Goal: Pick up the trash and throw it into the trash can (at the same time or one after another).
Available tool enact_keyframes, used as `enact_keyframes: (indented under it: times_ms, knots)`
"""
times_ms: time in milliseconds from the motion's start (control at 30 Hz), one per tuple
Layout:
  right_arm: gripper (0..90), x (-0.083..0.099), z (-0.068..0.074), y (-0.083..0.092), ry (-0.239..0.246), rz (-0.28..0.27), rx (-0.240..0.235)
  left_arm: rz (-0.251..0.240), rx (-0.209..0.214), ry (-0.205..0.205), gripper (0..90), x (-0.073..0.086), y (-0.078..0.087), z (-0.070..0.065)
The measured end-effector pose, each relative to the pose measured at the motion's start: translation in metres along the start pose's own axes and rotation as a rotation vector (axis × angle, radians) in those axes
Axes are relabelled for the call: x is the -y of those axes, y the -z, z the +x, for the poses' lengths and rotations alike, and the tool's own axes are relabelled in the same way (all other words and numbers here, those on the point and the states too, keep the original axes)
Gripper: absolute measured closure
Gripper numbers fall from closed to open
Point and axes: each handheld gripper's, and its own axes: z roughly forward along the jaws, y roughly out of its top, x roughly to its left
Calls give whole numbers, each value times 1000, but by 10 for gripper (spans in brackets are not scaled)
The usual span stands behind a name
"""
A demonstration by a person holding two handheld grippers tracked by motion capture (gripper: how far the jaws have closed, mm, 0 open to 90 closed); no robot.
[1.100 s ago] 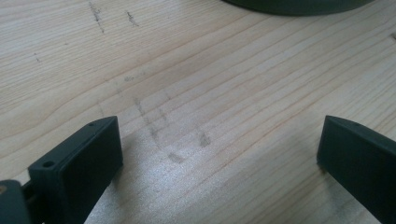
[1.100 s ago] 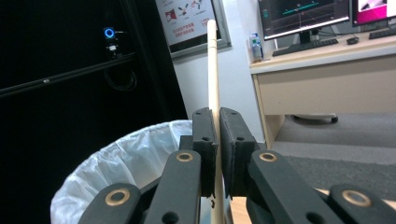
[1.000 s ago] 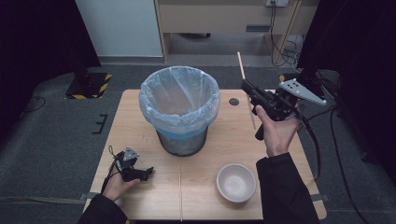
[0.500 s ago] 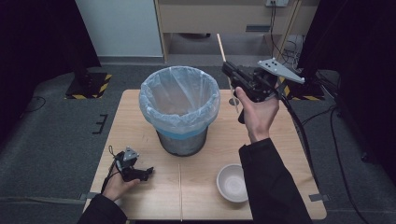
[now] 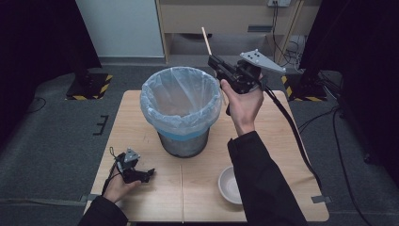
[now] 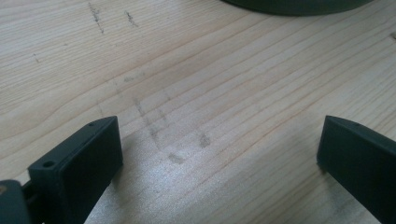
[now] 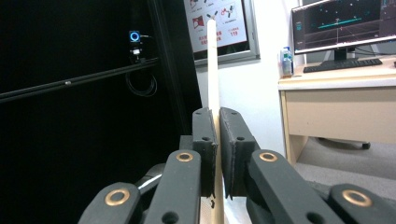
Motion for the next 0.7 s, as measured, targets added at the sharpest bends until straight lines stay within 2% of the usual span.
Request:
enact_keyframes:
  times_ms: [367,700]
  knots:
    - [855,11,-2,-25,-24,7,-20,-1,1,0,0,0,0,0]
    - [854,23,-4,-45,-24,8,-16,-1,1,0,0,0,0,0]
